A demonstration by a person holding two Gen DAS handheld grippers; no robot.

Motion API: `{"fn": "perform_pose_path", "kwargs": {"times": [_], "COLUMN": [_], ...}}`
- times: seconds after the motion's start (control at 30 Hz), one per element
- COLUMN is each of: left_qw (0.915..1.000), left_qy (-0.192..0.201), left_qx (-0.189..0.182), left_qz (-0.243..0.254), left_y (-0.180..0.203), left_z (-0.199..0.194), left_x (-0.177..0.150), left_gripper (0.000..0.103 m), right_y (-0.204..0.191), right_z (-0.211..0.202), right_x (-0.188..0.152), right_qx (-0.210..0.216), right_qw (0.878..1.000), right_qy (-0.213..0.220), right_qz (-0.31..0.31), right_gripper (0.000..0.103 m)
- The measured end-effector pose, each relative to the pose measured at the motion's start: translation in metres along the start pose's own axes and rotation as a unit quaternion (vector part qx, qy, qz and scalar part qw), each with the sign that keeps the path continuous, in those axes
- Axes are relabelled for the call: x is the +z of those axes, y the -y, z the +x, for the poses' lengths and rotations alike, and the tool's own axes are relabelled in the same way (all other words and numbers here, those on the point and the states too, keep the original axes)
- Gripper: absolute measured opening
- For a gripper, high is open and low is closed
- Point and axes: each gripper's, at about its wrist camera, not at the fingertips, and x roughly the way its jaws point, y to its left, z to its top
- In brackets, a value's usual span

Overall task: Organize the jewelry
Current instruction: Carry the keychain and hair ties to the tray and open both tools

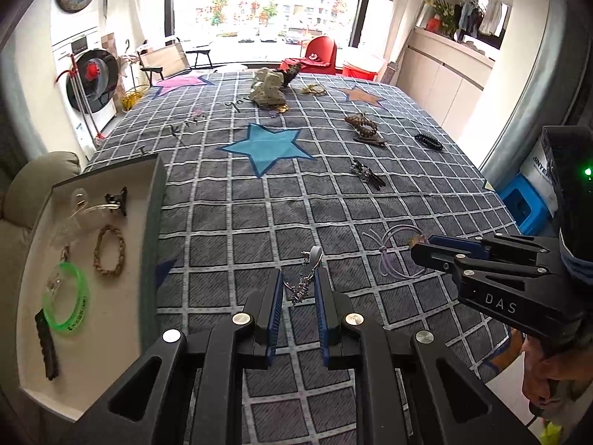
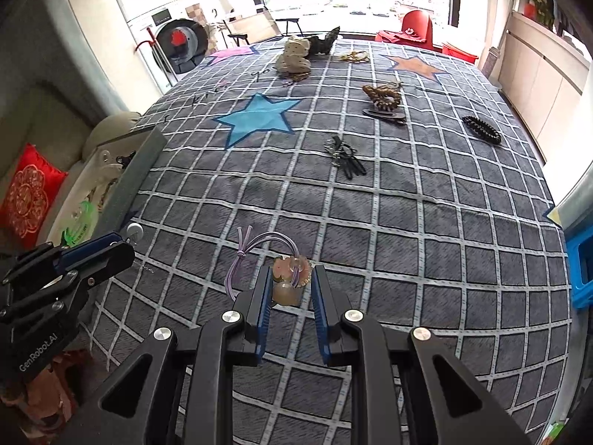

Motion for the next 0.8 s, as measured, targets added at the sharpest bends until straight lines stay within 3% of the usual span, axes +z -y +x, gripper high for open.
{"fn": "perform_pose_path", "kwargs": {"times": [0.3, 0.47, 0.8], "left_qw": [0.9992, 0.9967, 0.9874], "left_qy": [0.026, 0.039, 0.026], "left_qx": [0.015, 0.047, 0.097], "left_qz": [-0.027, -0.055, -0.123], "left_y": [-0.032, -0.067, -0.135], "left_z": [-0.027, -0.042, -0.052], "left_x": [-0.011, -0.022, -0.058], "left_gripper": [0.019, 0.019, 0.019], "right_y": [-0.030, -0.054, -0.126], "right_z": [-0.003, -0.003, 0.007], "right_x": [0.011, 0.020, 0.040], "right_qx": [0.014, 0.029, 0.077], "right_qw": [1.000, 0.998, 0.991], "right_qy": [0.004, 0.004, 0.006], "right_qz": [-0.025, -0.048, -0.110], "right_gripper": [0.023, 0.023, 0.023]}}
